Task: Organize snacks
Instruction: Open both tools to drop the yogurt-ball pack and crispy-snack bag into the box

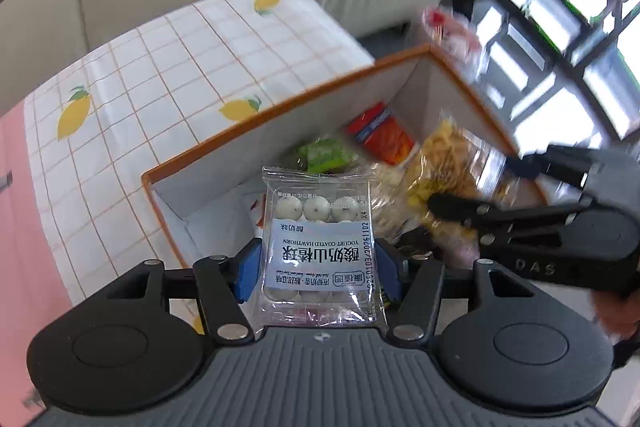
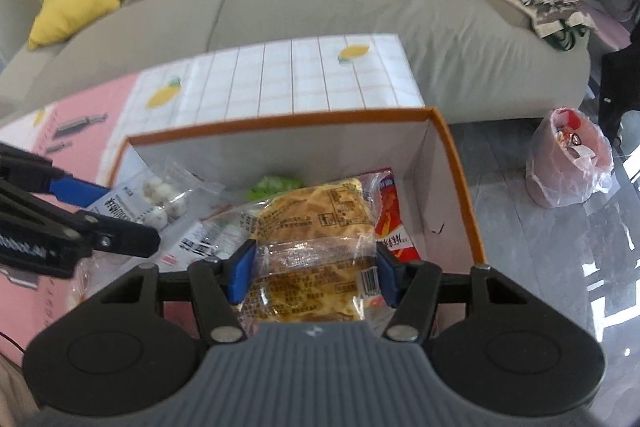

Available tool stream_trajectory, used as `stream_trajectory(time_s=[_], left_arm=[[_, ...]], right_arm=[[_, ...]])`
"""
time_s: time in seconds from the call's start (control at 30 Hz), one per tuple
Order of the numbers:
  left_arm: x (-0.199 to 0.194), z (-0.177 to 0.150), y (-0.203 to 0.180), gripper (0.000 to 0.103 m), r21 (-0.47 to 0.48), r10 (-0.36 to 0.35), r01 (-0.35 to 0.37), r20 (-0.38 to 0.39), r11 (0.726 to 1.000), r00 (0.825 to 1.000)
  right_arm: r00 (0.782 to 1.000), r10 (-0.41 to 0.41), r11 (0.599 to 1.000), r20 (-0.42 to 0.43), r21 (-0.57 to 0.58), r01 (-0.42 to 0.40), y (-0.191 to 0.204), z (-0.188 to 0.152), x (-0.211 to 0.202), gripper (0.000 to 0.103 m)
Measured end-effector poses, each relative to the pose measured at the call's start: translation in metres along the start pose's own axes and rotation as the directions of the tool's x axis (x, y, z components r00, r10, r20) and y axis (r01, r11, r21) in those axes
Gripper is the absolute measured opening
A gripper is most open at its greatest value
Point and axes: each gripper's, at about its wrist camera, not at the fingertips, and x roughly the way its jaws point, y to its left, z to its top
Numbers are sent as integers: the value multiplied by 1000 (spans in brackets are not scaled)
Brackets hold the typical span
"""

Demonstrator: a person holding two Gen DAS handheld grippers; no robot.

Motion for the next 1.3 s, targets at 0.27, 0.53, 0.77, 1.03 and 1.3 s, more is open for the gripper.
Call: stream_trajectory(time_s=[0.27, 0.53, 0.77, 1.03, 1.3], left_arm=[[40, 12, -18, 68, 314, 247, -199, -120, 928, 962], [63, 8, -34, 75, 503, 402, -287, -135, 815, 906], [47, 13, -24, 89, 426, 310, -225, -141, 876, 940], [-17, 24, 14, 88, 130, 128, -127, -2, 983, 992], [-46, 1, 51, 87, -77, 134, -127, 97, 989, 986]], right_arm=[[999, -17, 999, -45, -43, 15, -6, 1, 26, 59], [999, 9, 999, -49, -32, -11, -8, -3, 34, 60], [998, 37, 999, -52, 4, -37, -12, -7, 32, 60], [993, 104, 994, -50, 38, -102, 3, -6, 28, 60], [971, 229, 969, -74, 115, -219, 46, 9, 43, 60]])
